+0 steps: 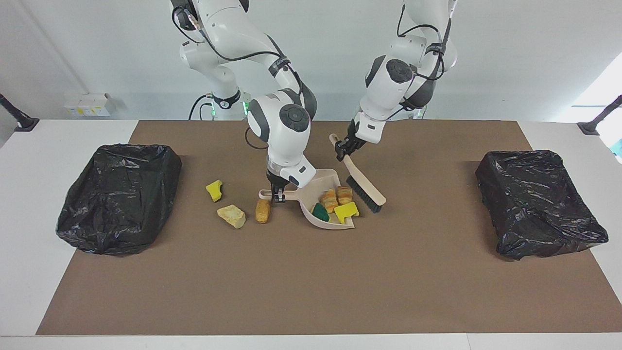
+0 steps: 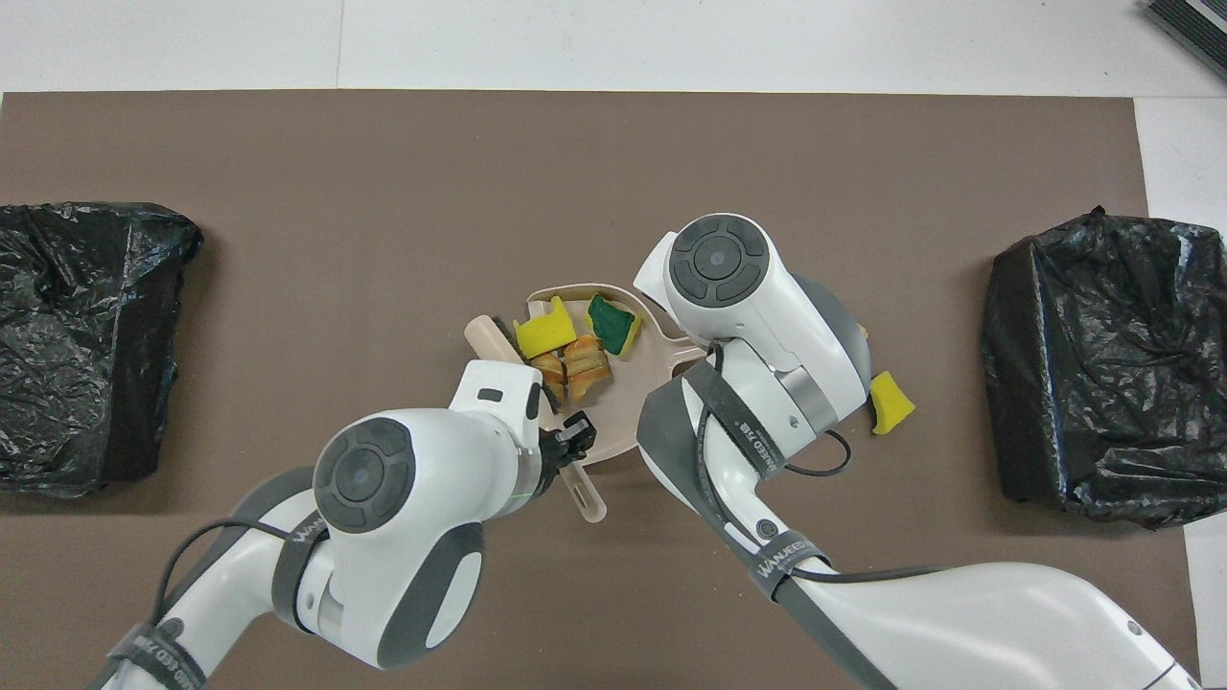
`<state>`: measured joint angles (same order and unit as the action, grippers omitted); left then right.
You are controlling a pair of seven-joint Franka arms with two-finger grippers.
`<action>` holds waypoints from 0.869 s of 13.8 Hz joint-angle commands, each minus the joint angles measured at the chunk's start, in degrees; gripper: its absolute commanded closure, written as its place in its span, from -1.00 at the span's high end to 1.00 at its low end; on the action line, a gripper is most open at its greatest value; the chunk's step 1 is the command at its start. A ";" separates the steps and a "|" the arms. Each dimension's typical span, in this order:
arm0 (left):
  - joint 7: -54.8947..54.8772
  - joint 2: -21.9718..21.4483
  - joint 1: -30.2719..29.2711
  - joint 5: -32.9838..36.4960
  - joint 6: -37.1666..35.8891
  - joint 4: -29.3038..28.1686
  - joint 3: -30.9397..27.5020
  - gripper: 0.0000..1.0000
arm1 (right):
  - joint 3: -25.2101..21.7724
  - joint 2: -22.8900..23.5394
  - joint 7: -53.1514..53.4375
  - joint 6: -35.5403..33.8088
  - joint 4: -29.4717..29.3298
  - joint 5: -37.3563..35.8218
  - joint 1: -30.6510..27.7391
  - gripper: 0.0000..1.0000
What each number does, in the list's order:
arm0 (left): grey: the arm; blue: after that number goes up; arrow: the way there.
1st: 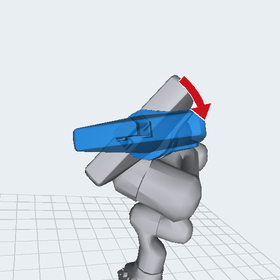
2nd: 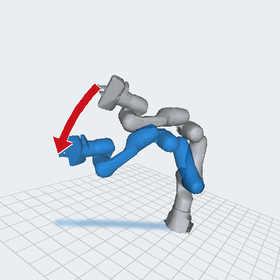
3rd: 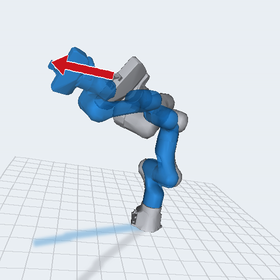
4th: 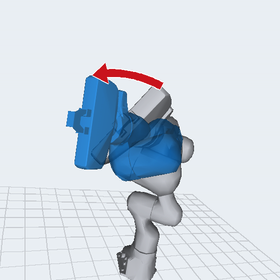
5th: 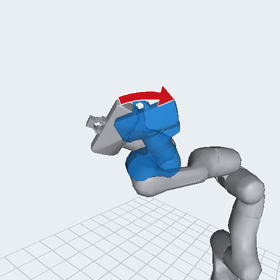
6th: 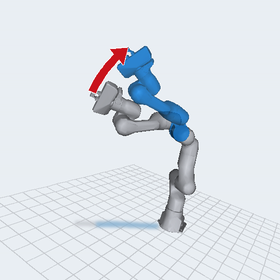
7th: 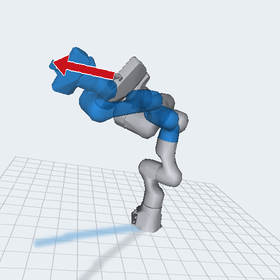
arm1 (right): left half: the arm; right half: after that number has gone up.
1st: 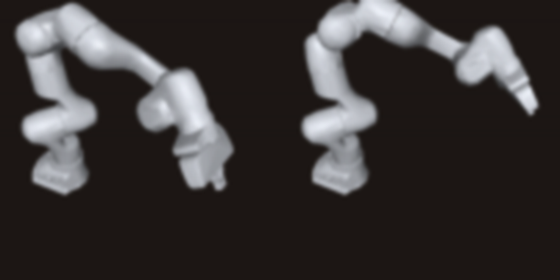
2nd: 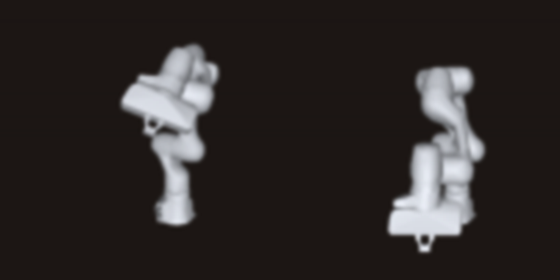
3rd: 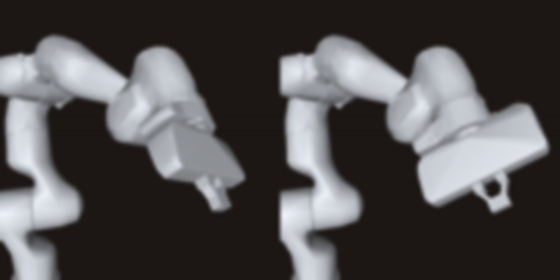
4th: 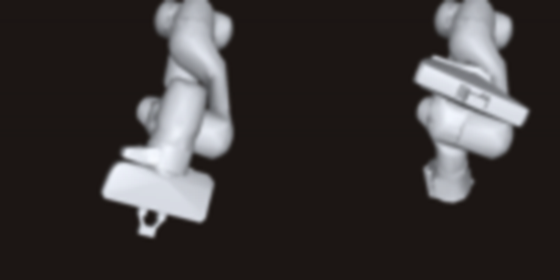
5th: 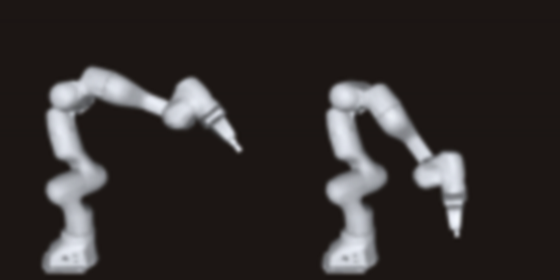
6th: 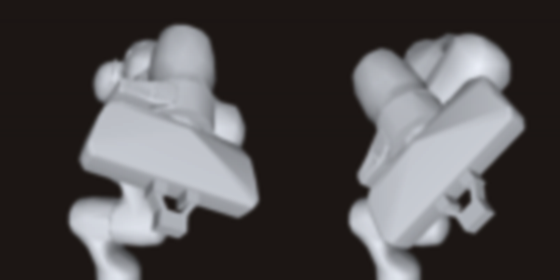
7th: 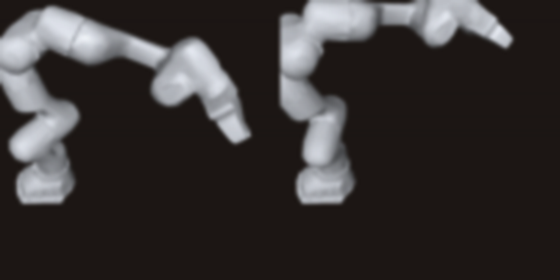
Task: Sweep and dump trash in bin
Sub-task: 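Sweep the sponges and bread chunks into the dustpan with the left gripper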
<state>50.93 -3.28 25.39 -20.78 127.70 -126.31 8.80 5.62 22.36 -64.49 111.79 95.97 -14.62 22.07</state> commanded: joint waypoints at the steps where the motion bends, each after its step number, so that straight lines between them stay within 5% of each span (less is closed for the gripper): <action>1: -5.12 -2.78 -1.12 0.92 -4.38 -1.83 0.42 -1.00 | 0.53 -1.62 -0.38 1.15 2.29 -0.06 -0.80 -1.00; 7: -20.24 -0.60 2.11 0.92 -0.88 -5.70 0.69 -1.00 | 0.53 -1.62 1.73 1.15 2.30 0.11 -1.06 -1.00; 12: -19.82 1.00 6.42 0.83 2.47 -4.13 0.78 -1.00 | 0.53 -1.62 1.73 1.15 2.47 0.11 -0.97 -1.00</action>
<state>31.31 -2.48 29.12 -20.62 129.18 -131.25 10.12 5.62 22.35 -63.82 111.81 96.18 -14.53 21.93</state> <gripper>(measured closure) 0.740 0.678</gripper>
